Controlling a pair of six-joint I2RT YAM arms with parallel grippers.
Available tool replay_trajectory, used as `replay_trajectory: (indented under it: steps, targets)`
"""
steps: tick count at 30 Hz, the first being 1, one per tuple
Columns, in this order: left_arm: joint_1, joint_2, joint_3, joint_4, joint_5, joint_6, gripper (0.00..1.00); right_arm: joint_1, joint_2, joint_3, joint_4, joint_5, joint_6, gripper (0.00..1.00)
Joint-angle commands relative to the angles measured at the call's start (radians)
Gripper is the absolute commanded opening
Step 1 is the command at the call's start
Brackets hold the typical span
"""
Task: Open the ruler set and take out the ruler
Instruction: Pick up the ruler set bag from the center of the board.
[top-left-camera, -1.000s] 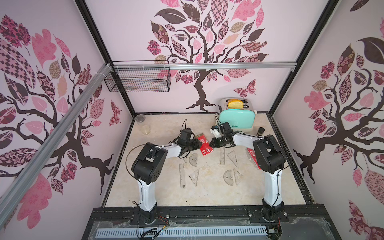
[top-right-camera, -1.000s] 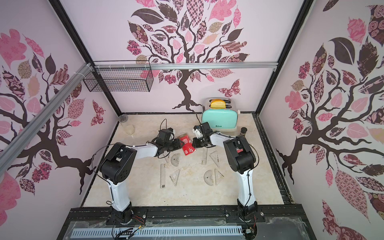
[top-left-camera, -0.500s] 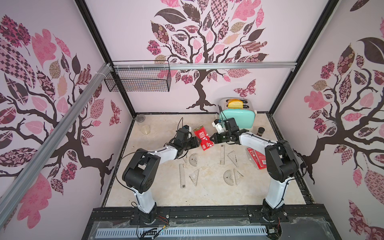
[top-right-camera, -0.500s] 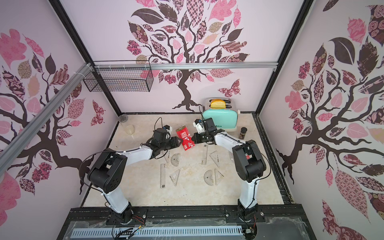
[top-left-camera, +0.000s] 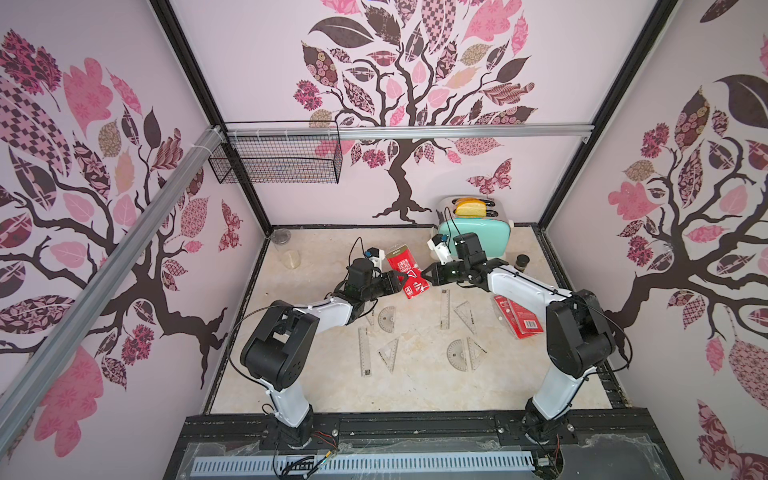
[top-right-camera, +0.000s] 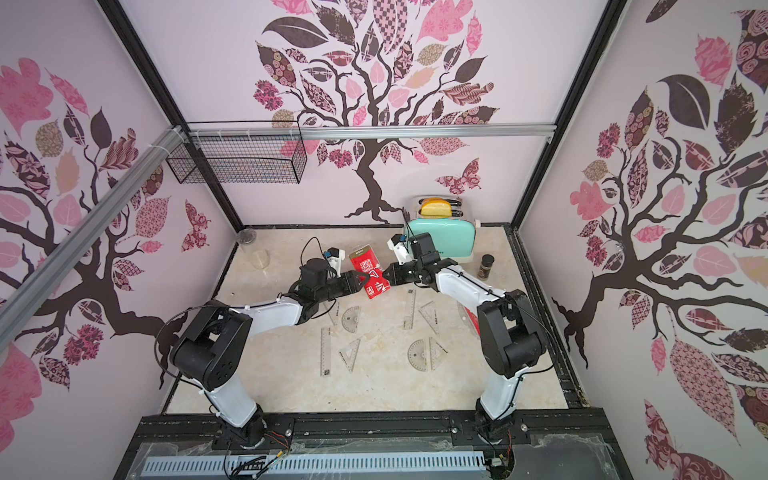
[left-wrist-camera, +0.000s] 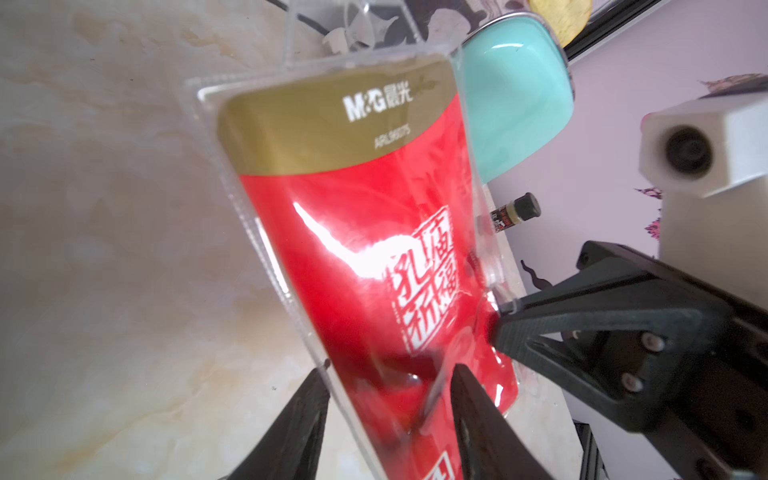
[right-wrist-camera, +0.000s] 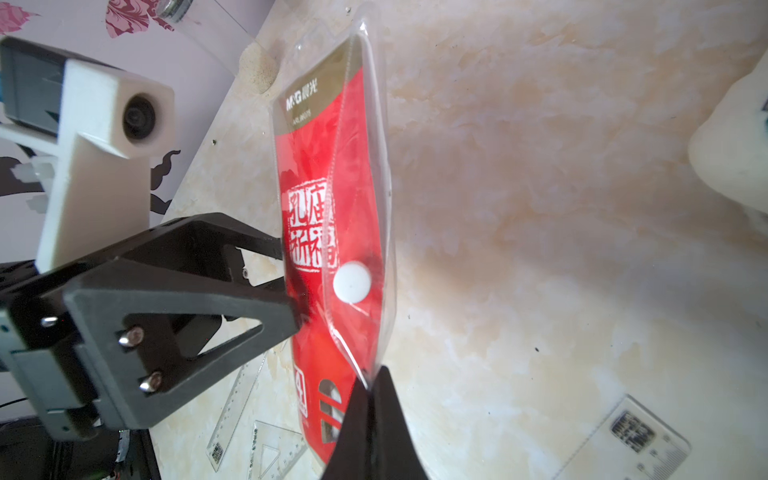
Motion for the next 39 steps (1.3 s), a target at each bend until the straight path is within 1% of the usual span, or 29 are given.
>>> replay_trajectory:
  steps: [1, 8, 11, 16, 19, 23, 24, 25, 26, 28, 29, 31, 33, 39]
  targets:
    - [0.001, -0.010, -0.004, 0.119, 0.047, -0.028, 0.51, -0.004, -0.035, -0.001, -0.001, -0.030, 0.005, 0.00]
    - [0.001, -0.004, -0.017, 0.223, 0.090, -0.060, 0.50, -0.004, -0.049, -0.005, -0.011, -0.032, -0.001, 0.00]
    - [0.000, -0.003, -0.023, 0.238, 0.099, -0.057, 0.46, -0.004, -0.058, -0.010, -0.007, -0.049, -0.001, 0.00]
    - [0.001, 0.002, -0.032, 0.273, 0.113, -0.059, 0.28, -0.004, -0.075, -0.019, -0.016, -0.062, -0.015, 0.00]
    - [0.000, 0.007, -0.033, 0.296, 0.122, -0.070, 0.19, -0.005, -0.086, -0.016, -0.029, -0.056, -0.022, 0.00]
    - [0.001, 0.001, -0.036, 0.313, 0.133, -0.078, 0.01, -0.004, -0.103, -0.020, -0.042, -0.035, -0.032, 0.00]
    - [0.001, -0.003, -0.038, 0.313, 0.132, -0.078, 0.00, -0.004, -0.107, -0.021, -0.046, -0.022, -0.033, 0.02]
    - [0.000, -0.006, -0.042, 0.310, 0.129, -0.076, 0.00, -0.002, -0.114, -0.026, -0.043, -0.008, -0.037, 0.13]
    - [-0.001, -0.010, -0.043, 0.305, 0.125, -0.075, 0.00, 0.000, -0.118, -0.031, -0.043, 0.005, -0.044, 0.20]
    - [-0.001, -0.016, -0.045, 0.293, 0.120, -0.074, 0.00, 0.009, -0.127, -0.032, -0.051, 0.055, -0.054, 0.33]
    - [-0.003, -0.020, -0.044, 0.286, 0.114, -0.071, 0.00, 0.021, -0.132, -0.035, -0.053, 0.092, -0.061, 0.38]
    - [-0.010, -0.029, -0.046, 0.265, 0.103, -0.060, 0.00, 0.041, -0.140, -0.033, -0.060, 0.159, -0.072, 0.43]
    - [-0.017, -0.039, -0.044, 0.241, 0.089, -0.045, 0.00, 0.058, -0.144, -0.031, -0.063, 0.214, -0.073, 0.46]
    - [-0.046, -0.062, -0.022, 0.184, 0.068, -0.009, 0.00, 0.096, -0.132, -0.009, -0.063, 0.329, -0.073, 0.48]
